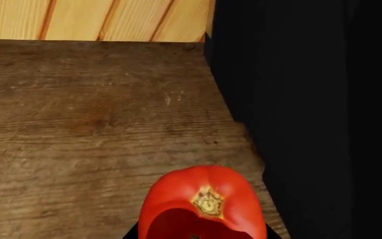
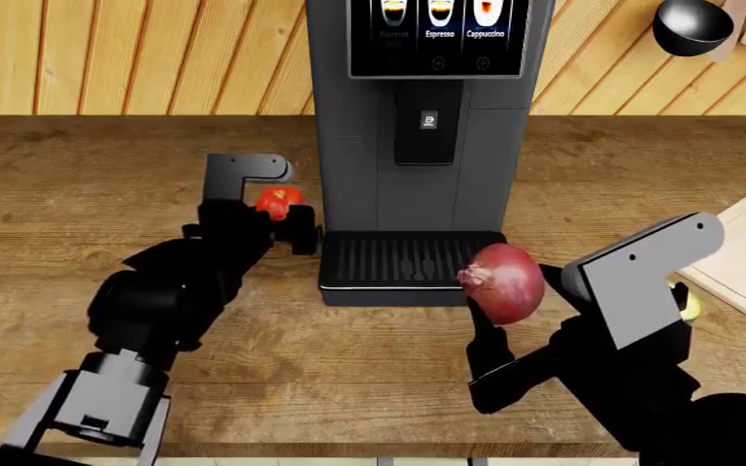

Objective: Place the avocado, onion, tomato and bell pepper on the cutting board.

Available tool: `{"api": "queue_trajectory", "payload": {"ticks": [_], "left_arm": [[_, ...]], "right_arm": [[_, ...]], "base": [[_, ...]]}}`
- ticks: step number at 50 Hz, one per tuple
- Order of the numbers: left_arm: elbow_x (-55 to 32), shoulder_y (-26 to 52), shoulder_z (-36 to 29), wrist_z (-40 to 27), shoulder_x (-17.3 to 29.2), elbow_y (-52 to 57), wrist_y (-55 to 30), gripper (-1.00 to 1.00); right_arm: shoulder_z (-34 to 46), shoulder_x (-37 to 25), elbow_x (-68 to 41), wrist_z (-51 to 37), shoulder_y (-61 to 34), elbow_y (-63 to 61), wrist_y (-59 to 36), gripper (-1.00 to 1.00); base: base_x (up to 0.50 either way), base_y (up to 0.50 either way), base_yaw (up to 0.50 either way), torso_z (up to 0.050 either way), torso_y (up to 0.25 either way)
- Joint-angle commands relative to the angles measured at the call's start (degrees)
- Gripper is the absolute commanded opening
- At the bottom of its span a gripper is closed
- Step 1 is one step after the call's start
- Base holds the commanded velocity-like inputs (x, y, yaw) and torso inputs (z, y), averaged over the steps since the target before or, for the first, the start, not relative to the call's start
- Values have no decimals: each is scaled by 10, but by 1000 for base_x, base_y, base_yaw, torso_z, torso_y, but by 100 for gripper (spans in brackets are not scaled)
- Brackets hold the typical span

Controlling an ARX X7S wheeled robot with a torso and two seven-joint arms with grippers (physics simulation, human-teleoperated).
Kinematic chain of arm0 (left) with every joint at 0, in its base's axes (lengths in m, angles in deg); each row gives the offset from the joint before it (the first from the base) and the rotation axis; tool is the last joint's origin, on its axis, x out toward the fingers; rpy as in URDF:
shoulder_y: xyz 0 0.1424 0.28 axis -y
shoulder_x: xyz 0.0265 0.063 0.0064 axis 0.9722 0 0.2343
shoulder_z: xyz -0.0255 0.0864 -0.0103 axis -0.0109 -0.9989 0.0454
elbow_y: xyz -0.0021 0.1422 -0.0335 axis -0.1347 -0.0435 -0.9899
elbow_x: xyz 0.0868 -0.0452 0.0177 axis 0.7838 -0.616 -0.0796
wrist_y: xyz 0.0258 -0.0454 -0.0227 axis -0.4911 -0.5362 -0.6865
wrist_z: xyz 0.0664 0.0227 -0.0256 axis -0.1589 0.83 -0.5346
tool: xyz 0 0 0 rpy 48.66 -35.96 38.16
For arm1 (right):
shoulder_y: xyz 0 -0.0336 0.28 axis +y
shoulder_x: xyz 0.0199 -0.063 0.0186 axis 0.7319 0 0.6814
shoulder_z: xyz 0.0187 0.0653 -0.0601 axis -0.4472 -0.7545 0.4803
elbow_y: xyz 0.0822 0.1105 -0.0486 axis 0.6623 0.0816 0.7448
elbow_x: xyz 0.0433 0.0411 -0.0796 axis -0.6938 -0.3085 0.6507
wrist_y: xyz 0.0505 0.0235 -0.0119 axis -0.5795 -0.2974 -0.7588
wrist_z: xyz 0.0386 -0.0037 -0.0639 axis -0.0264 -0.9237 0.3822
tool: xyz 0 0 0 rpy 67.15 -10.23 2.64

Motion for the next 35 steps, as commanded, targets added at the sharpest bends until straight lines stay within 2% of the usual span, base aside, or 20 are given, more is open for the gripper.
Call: {"api": "queue_trajectory", "payload": {"ticks": [1,17,23,35], "left_arm": [[-17,-24,12,-37,17,81,-21,-100],[-63,-89,31,-88,66,280,-94,-100],[-93,-127,48,-115,95,384,-131,-100],[-194,-203,106,-168,138,590,-202,-100]], "right_arm": [[-2,-2,8,7,0,-4,2,-100],[-7,-3,-8,-6,-9,-13,10,-100],[-10,-7,-12,-10,-12,-19,12,-100],[-14,-9,10,5,1,-35,25,-100]], "base": [[0,0,0,0,0],[0,0,0,0,0],[0,0,0,0,0],[0,0,0,0,1]]}}
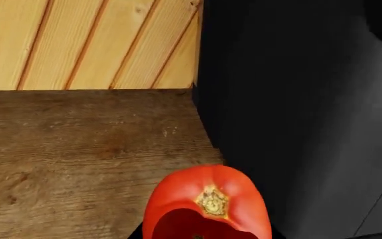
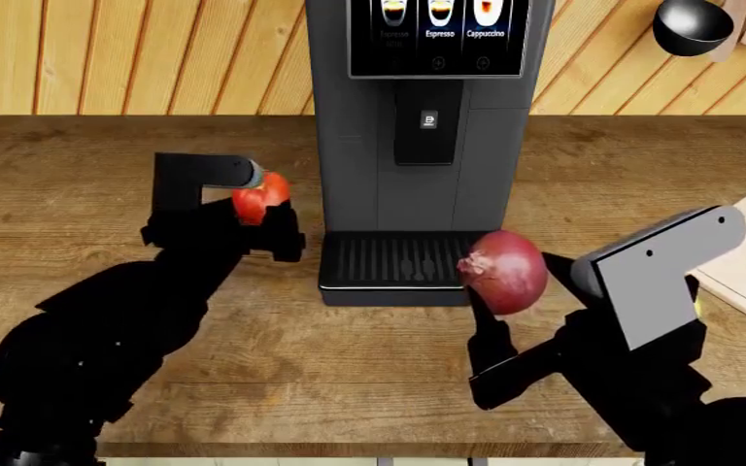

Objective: Place the avocado, onion, tomato and bell pepper on the cutting board.

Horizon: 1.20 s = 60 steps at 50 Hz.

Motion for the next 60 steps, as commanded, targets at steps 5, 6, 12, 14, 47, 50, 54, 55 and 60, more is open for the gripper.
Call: {"api": "queue_trajectory", "payload": {"ticks": [5,6,12,14,47,50,54,55,60], "left_arm": [[-116,-79,61,-62,46,227,-73,-100],[-117,-83,62,-63,46,229,-73,-100],[-139,-110,70,-55,58,263,-73,-100],[-153,-118,73,-51,65,279,-78,-100],[-208,-145,76,15,108,361,-59,-100],[-210,-145,77,18,109,361,-57,-100],[-216,-144,78,17,110,365,-57,-100],[-215,-143,76,17,110,365,-59,-100],[-214,-140,71,22,112,367,-59,-100]], "right_arm": [[-9,-3,27,18,15,-20,14,-100],[-10,-3,28,19,16,-20,15,-100],[-6,1,58,39,25,-15,23,-100],[-6,1,59,41,24,-14,24,-100],[13,7,18,17,-40,-4,6,-100],[11,8,18,18,-40,-1,10,-100],[8,6,9,12,-42,-2,12,-100],[9,6,6,9,-44,-2,11,-100],[9,6,-2,-4,-45,-9,12,-100]], "base": [[0,0,0,0,0],[0,0,0,0,0],[0,0,0,0,0],[0,0,0,0,0],[0,0,0,0,0],[0,0,0,0,0],[0,-48,0,0,0],[0,-203,0,0,0],[0,-411,0,0,0]]}}
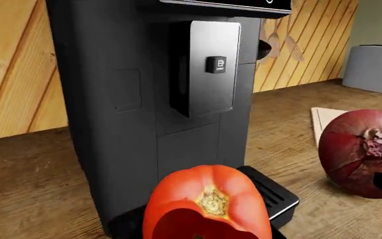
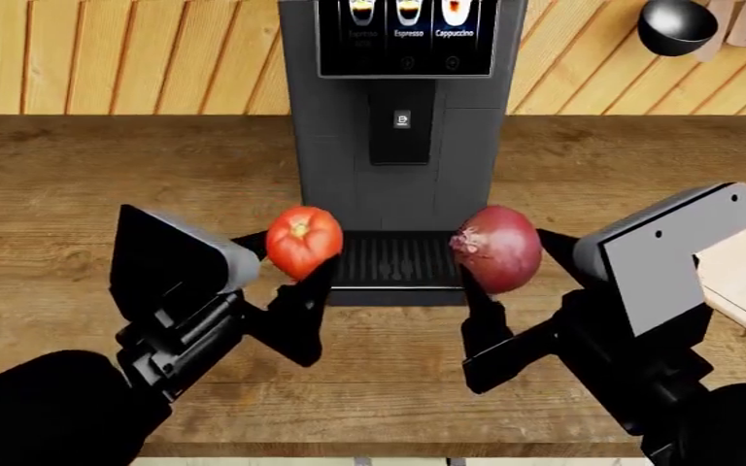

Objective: Place the avocado, onion, tomato and bell pepper on the cutting board.

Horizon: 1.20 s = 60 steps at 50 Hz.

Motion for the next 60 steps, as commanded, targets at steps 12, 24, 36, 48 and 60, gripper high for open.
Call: {"api": "queue_trajectory", "payload": {"ticks": [12,24,36,48,60], "left_arm": [[-14,-1,-2,10,4,1,10,-100],[-19,1,-1,7,6,2,11,-100],[-32,3,1,-3,8,11,8,-100],[-35,0,4,-6,12,16,11,-100],[-26,-3,-4,3,11,6,18,-100]], "right_arm": [[2,-1,-21,-29,-19,-4,-5,-100],[5,-1,-21,-27,-27,-4,-4,-100],[3,-7,-30,-34,-26,-12,0,-100],[1,-11,-36,-44,-22,-19,5,-100],[7,-10,-28,-42,-28,-18,2,-100]], "base": [[0,-500,0,0,0],[0,-500,0,0,1],[0,-500,0,0,0],[0,-500,0,0,0],[0,-478,0,0,0]]}}
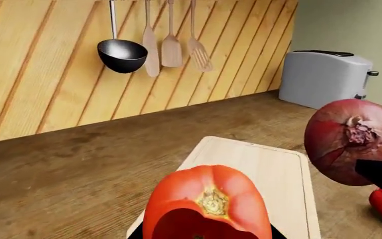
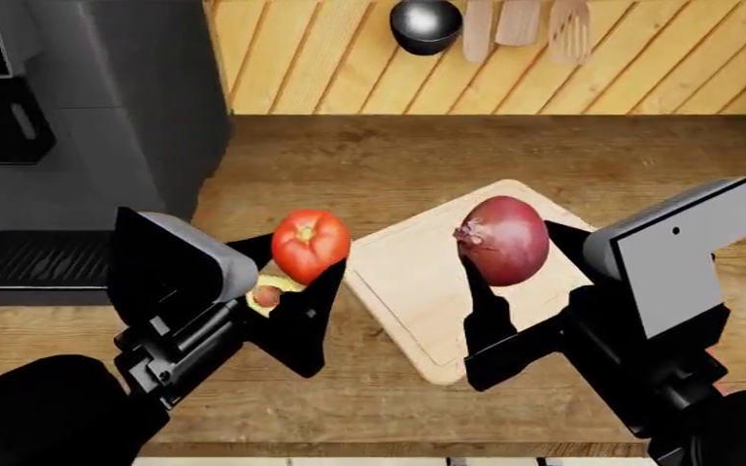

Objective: Place the avocado, onion, tomato and bell pepper on the cutting board.

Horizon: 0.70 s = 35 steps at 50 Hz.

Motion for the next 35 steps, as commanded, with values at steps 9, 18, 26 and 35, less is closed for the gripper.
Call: {"api": "queue_trajectory", "payload": {"ticks": [9,18,26,35], "left_arm": [[2,-1,-6,1,-3,-16,10,-100],[3,2,-8,1,-2,-19,10,-100],[2,4,-11,-1,-3,-18,10,-100],[-9,12,-21,-5,-4,-19,-3,-100]], "right_arm": [[19,-3,33,-3,-19,3,-26,-100],[20,0,31,-5,-25,12,-23,-100],[9,-2,29,3,-14,9,-7,-100],[35,0,-23,-6,-80,58,-41,-100]], "base": [[0,-13,0,0,1],[188,0,0,0,0],[340,0,0,0,1],[0,0,0,2,0]]}}
